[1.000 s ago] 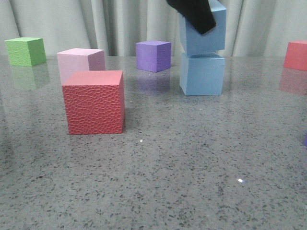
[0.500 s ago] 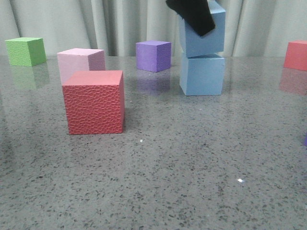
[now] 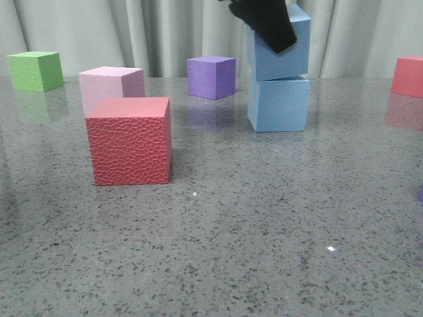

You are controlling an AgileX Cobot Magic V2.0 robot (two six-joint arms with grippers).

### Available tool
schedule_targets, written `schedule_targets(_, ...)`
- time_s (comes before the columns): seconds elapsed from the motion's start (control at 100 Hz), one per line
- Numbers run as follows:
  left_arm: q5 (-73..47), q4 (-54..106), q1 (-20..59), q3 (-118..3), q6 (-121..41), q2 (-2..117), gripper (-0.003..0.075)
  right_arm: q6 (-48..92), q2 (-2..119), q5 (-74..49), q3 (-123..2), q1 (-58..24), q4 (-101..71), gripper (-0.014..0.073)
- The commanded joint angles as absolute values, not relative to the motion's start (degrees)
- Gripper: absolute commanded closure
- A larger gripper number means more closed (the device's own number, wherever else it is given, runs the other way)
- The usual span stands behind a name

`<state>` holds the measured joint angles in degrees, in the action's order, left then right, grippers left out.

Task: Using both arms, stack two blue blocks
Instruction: 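Open the left gripper to release the top light blue cube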

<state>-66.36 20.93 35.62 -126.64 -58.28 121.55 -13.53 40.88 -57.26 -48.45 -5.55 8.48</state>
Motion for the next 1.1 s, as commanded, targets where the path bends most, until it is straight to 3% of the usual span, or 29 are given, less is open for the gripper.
schedule_targets(0.0, -63.8, 23.6, 35.5, -128.5, -58.3, 118.1, 0.0235, -13.1, 40.6, -53.8, -49.9, -5.2, 9.2, -0.0006)
schedule_targets(0.34, -61.9, 23.6, 35.5, -128.5, -58.3, 118.1, 0.0105, -13.1, 40.6, -53.8, -49.9, -5.2, 9.2, -0.0006)
schedule_targets(0.69, -62.5, 23.6, 35.5, -130.1, -58.2, 118.0, 0.0104, -13.1, 40.6, -53.8, -49.9, -5.2, 9.2, -0.0006)
schedule_targets(1.09, -67.1, 18.1, 35.3, -138.7, -42.3, 117.0, 0.0109, -13.1, 40.6, -53.8, -49.9, -5.2, 9.2, -0.0006)
